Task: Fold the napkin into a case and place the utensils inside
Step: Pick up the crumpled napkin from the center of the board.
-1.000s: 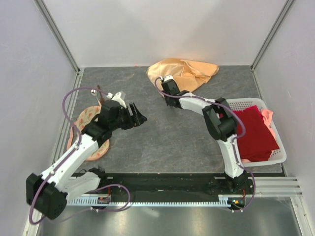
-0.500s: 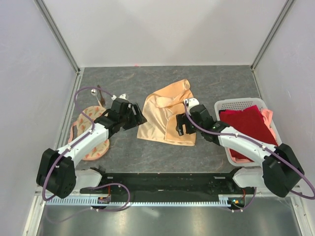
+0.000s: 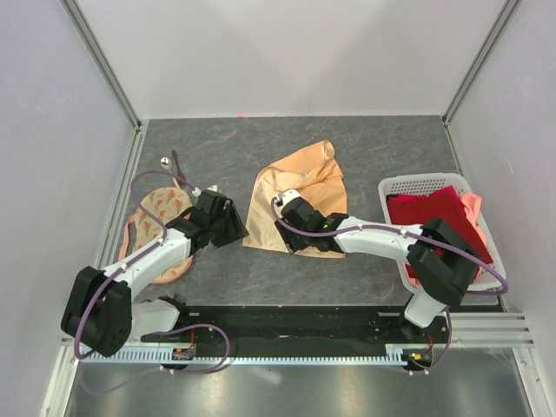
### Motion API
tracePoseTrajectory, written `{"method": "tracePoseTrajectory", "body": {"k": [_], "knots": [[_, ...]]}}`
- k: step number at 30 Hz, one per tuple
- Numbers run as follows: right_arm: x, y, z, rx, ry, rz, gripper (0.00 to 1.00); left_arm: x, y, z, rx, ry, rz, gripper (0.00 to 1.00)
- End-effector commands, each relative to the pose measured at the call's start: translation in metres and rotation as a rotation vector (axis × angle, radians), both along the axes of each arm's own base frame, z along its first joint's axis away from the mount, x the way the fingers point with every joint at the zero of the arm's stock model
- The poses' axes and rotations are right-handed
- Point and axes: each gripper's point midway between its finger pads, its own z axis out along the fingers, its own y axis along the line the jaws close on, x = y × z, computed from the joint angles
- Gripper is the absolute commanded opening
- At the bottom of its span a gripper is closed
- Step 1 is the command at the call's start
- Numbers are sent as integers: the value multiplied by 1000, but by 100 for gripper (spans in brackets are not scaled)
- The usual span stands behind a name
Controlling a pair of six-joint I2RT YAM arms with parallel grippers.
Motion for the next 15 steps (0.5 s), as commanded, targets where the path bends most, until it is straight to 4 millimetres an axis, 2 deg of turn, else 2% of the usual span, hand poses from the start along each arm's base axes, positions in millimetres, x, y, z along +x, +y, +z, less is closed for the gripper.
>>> {"method": "tracePoseTrajectory", "body": {"k": [1,6,10,15], "knots": [[9,9,5,-84,-71,-62,60,-2,-2,-8,-23,28,30,62],[12,-1,0,-182,-126,-141,55,-3,-7,-8,-43,38,7,60],[11,-1,-6,-195,-118,-149,44,-2,-7,-7,-43,32,7,60],[8,3,-15,-202,-104,-145,45,-5,-7,-12,-46,45,3,61]]}}
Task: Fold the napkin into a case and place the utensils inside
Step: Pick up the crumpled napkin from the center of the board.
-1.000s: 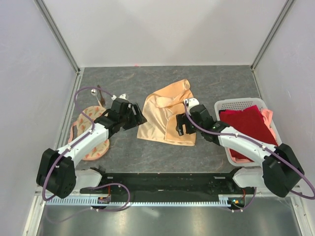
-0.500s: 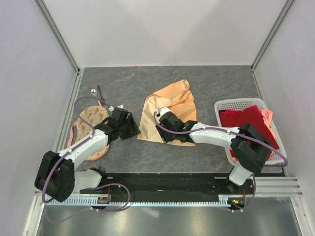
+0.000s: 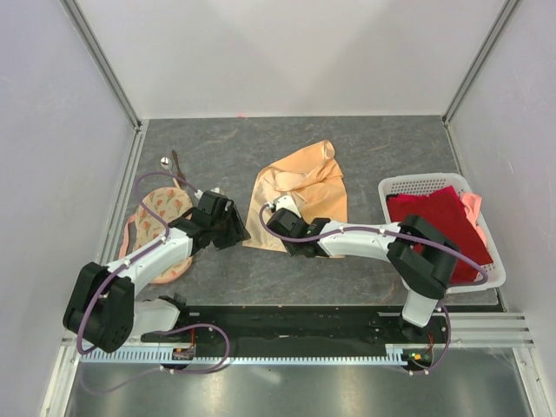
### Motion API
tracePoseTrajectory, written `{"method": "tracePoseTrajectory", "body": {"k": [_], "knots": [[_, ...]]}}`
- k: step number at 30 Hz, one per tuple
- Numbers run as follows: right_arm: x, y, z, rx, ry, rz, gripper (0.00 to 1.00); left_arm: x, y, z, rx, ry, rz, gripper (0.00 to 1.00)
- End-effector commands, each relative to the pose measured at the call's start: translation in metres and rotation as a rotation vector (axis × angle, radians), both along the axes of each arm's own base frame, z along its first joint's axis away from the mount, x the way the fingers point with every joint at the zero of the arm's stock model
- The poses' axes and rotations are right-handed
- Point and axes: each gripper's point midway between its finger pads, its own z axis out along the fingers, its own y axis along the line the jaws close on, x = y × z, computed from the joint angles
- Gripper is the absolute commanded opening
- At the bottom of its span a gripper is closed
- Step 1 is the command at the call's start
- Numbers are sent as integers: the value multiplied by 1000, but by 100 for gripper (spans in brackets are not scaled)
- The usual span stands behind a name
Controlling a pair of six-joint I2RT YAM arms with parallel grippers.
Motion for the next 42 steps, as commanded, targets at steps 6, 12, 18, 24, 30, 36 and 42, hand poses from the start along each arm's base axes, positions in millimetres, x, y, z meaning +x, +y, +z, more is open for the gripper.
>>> {"method": "tracePoseTrajectory", "body": {"k": [6,12,18,24,30,36,42], "knots": [[5,12,-7,14,-2,-23,47,3,-3,-3,-25,0,17,61],[4,12,-8,33,-5,-30,41,8,-3,-14,8,38,17,62],[8,9,12,65,-51,-46,12,16,-3,-29,72,88,36,59],[8,9,38,137,-90,-58,0,23,0,-39,164,98,53,57],[16,-9,78,230,-175,-134,0,13,-1,-43,228,110,55,56],[9,1,65,240,-100,-54,19,3,-1,-48,291,111,41,57],[14,-8,54,170,-83,-133,72,-4,1,-64,372,140,13,54]]}}
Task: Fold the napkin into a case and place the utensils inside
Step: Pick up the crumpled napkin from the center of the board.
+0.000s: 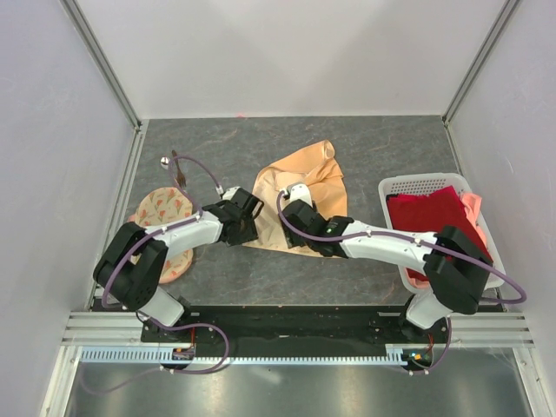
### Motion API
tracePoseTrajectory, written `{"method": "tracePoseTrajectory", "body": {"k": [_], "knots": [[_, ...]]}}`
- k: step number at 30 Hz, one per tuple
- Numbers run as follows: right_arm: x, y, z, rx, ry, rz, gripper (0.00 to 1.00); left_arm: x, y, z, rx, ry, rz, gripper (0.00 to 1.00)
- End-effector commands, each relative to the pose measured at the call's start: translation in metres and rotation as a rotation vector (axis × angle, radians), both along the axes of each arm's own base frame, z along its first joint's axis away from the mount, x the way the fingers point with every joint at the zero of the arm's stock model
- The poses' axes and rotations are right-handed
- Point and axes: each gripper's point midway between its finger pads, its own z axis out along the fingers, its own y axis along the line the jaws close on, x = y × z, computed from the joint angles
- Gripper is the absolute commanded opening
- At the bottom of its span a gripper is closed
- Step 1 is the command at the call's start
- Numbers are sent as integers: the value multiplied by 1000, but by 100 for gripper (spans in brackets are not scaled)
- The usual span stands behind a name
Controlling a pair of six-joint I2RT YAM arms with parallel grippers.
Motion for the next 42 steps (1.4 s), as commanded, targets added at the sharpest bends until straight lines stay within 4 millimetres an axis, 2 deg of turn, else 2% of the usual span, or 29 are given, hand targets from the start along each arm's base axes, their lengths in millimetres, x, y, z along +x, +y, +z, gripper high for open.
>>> {"method": "tracePoseTrajectory", "body": {"k": [1,3,5,6,8,12,14,15,16,17,18,19,21,23,29,33,42], "knots": [[8,-4,-2,-43,10,-80,78,-19,14,-26,111,76,23,53],[9,-10,-6,-68,22,-131,84,-21,15,-29,131,80,12,42],[15,-14,-10,-90,17,-189,84,-25,16,-35,151,87,0,34],[13,-17,-17,-117,36,-207,85,-24,15,-35,159,80,-8,26],[13,-12,-18,-98,57,-227,85,-25,12,-35,157,76,-10,10],[7,-8,-25,-78,100,-242,79,-25,10,-29,124,55,7,3],[6,-7,-25,-59,108,-255,75,-25,8,-23,87,25,20,2],[6,-2,-23,-36,103,-248,68,-28,8,-22,64,19,18,2],[5,-1,-23,-25,104,-249,65,-23,2,-10,11,-31,18,2],[5,1,-24,-12,109,-251,53,-23,-2,-5,-26,-51,18,2],[5,4,-24,4,110,-250,49,-32,-3,-8,-59,-38,7,2],[4,7,-25,12,119,-249,47,-27,-12,5,-133,-90,13,2],[2,13,-30,30,137,-252,47,-34,-13,4,-179,-95,15,2],[1,16,-33,33,144,-256,47,-33,-16,13,-221,-129,25,2],[-4,22,-45,14,156,-267,52,-34,-15,20,-244,-150,27,2],[-10,16,-47,-32,137,-292,52,-38,-15,16,-253,-143,23,2],[-9,1,-56,-108,93,-341,45,-39,-14,18,-266,-157,24,2]]}}
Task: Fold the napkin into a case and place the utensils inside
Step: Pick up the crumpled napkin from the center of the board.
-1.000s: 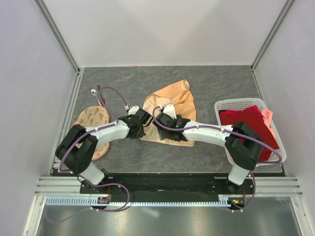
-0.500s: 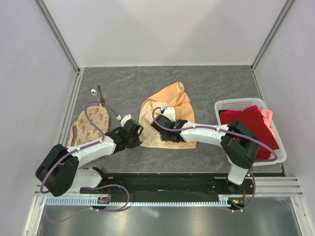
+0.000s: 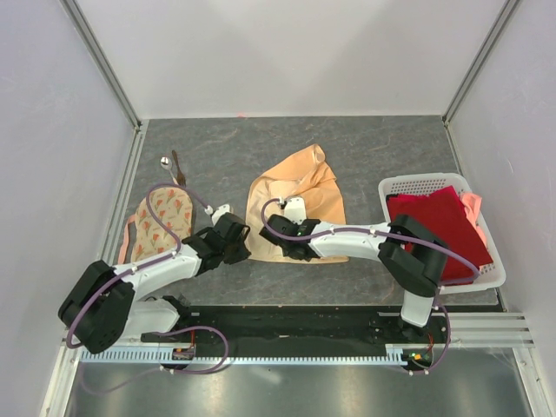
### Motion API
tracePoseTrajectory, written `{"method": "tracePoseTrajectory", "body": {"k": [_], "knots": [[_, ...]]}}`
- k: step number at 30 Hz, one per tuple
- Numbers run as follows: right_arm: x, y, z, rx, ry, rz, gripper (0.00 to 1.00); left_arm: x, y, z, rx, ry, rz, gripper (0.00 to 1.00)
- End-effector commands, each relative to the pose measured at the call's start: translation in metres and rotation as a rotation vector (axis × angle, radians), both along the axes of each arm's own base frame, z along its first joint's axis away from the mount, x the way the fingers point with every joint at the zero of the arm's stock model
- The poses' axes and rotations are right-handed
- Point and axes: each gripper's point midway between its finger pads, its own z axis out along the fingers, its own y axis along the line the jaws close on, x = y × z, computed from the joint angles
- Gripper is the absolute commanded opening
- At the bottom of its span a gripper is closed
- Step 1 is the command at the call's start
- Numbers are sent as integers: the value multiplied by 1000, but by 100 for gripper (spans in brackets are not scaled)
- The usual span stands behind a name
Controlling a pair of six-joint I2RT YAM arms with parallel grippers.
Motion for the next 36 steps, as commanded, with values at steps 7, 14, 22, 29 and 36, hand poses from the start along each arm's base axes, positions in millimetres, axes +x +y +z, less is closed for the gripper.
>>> {"method": "tracePoseTrajectory", "body": {"k": [7,14,22,29,36], "knots": [[10,-8,2,-51,-53,-53,33,5,-7,14,-68,-51,26,2],[12,-9,24,-29,-83,-36,14,4,-4,17,-67,-60,32,2],[12,-21,75,40,-148,-13,0,14,-4,49,-78,-132,31,2],[22,-43,111,214,-169,43,7,27,1,107,-93,-272,41,2],[12,-53,76,230,-49,140,1,17,1,116,-130,-276,15,2]]}}
